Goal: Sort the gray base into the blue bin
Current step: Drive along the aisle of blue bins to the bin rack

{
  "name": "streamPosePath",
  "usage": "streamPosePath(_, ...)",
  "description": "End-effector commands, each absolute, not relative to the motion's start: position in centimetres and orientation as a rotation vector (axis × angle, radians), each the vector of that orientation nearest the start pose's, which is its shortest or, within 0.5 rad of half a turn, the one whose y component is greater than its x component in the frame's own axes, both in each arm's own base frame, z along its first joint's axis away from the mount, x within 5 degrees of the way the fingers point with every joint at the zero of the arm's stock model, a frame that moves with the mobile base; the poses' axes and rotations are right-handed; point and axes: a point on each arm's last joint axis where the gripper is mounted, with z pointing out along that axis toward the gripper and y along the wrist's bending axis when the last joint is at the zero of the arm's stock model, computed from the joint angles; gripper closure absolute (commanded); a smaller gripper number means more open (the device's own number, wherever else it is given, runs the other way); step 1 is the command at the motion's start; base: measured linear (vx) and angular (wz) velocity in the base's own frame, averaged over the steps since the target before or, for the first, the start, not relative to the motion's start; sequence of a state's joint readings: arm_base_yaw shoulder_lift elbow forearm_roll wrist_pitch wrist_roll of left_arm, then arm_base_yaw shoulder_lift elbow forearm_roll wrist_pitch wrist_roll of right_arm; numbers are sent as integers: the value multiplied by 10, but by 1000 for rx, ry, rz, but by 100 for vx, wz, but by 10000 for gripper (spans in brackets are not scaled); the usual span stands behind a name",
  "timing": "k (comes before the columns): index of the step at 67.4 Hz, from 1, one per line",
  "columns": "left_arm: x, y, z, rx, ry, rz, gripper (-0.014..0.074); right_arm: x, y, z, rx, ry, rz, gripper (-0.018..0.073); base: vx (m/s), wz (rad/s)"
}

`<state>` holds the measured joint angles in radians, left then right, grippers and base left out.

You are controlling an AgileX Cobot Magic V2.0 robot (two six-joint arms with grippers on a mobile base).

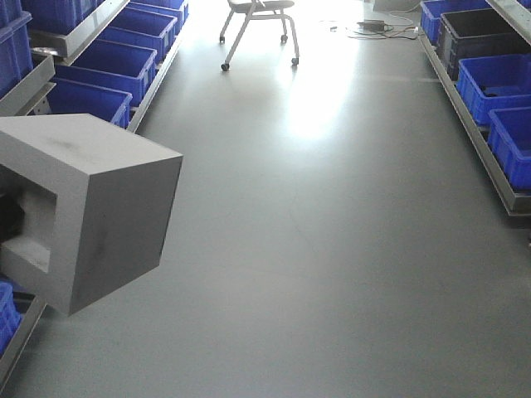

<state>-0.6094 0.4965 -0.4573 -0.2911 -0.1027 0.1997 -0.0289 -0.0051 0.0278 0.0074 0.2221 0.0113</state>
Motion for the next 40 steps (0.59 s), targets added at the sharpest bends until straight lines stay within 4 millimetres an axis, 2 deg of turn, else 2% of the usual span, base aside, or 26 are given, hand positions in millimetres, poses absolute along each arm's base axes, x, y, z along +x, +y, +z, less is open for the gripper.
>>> streamPosePath(1,90,-57,358,287,1292,-568,603,58,-2,189,26,1676,-24,564,39,1)
streamPosePath(40,90,-57,358,287,1292,-568,603,58,-2,189,26,1676,-24,564,34,4)
